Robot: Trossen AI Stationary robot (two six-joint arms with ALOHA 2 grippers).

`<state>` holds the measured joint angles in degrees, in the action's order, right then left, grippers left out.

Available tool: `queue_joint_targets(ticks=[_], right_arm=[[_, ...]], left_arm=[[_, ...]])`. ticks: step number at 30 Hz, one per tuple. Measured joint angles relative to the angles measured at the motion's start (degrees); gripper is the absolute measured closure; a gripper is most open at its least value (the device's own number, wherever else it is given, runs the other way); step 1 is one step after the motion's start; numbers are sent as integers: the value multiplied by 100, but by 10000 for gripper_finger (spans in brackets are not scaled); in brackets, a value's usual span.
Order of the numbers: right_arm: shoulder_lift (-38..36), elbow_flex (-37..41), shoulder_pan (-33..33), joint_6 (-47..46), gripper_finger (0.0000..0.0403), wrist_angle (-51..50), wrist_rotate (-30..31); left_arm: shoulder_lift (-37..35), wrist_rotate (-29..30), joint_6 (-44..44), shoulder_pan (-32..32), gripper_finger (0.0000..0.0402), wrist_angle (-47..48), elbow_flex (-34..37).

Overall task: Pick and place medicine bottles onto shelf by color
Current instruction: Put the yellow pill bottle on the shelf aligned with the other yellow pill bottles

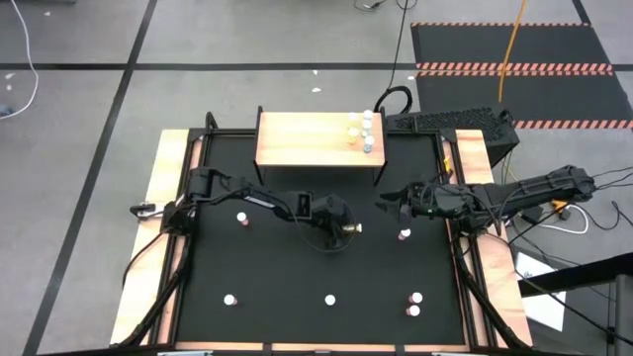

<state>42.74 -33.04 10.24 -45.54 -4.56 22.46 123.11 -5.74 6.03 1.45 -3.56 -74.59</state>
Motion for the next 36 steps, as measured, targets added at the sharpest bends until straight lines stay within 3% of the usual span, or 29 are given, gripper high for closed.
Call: queue_joint_targets(ticks=[6,15,19,24,27,32,36], right_arm=[[-12,-2,0,119,208,-15,0],[-198,-11,2,-131,208,-409,-24],[-316,-11,11,-245,209,-865,-24],[-546,-11,39,-191,209,-698,-13],[-605,-11,37,-153,209,-772,-9],[-503,-11,37,-160,209,-902,-13],[-389,-9,38,-276,209,-919,-98]], left_arm=[[-6,-44,123,81,308,-32,2],[-358,-713,488,125,275,-119,17],[-800,-753,502,195,294,-265,13],[-1429,-718,476,347,331,-391,10],[-1571,-366,497,379,336,-124,0],[-1022,-133,21,168,278,85,8],[-480,-177,-35,-58,204,-728,11]])
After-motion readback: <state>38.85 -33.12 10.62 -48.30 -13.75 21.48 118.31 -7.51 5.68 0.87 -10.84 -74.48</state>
